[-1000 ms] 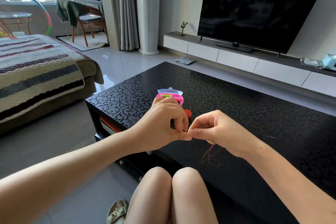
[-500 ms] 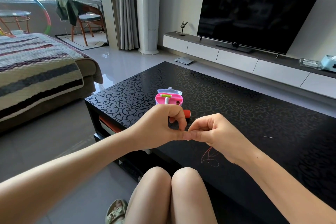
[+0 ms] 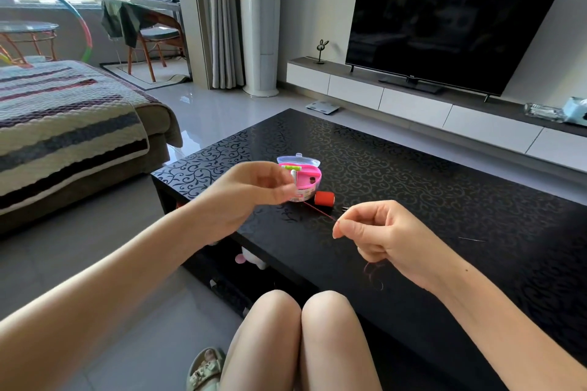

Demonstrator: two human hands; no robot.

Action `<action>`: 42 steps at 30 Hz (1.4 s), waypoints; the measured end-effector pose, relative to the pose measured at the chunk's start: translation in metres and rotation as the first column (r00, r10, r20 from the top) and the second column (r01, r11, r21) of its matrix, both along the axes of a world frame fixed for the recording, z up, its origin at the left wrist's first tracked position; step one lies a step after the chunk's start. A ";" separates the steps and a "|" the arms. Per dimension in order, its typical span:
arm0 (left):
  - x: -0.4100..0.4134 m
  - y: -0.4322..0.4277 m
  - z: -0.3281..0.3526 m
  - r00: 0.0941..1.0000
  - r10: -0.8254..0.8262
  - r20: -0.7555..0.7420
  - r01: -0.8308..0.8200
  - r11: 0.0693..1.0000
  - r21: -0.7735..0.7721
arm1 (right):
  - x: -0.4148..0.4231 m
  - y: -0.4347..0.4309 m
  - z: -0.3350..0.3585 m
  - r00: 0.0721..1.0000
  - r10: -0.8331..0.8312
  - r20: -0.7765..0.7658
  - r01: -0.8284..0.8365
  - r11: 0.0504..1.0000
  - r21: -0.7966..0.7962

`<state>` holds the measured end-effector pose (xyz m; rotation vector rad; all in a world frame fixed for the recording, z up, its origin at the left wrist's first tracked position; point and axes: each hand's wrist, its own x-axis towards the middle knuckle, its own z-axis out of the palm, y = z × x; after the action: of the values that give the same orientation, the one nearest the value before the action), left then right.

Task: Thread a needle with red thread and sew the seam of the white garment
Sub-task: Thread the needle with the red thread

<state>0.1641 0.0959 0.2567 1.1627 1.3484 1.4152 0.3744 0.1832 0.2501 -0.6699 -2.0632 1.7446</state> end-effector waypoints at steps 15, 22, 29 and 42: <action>-0.142 -0.026 -0.047 0.764 0.643 -0.046 -0.640 0.747 -0.181 | 0.011 0.039 0.001 0.981 -0.131 0.146 0.127 0.991 0.036; -0.171 -0.041 -0.076 0.605 0.532 0.592 -0.298 0.841 -0.452 | -0.012 0.033 0.014 0.990 -0.090 0.110 0.098 0.993 -0.071; -0.123 -0.021 -0.055 0.816 0.566 0.118 -0.507 0.799 -0.324 | -0.038 0.020 0.034 0.991 0.036 0.127 -0.024 0.995 -0.095; 0.043 0.027 0.010 0.989 -0.032 -0.143 0.025 0.998 -0.051 | -0.042 0.025 0.042 0.993 0.073 0.094 -0.061 0.991 -0.121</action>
<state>0.2073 0.1233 0.2671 1.2669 1.4523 1.2918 0.3325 0.2084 0.2917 -0.7434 -2.0823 1.9190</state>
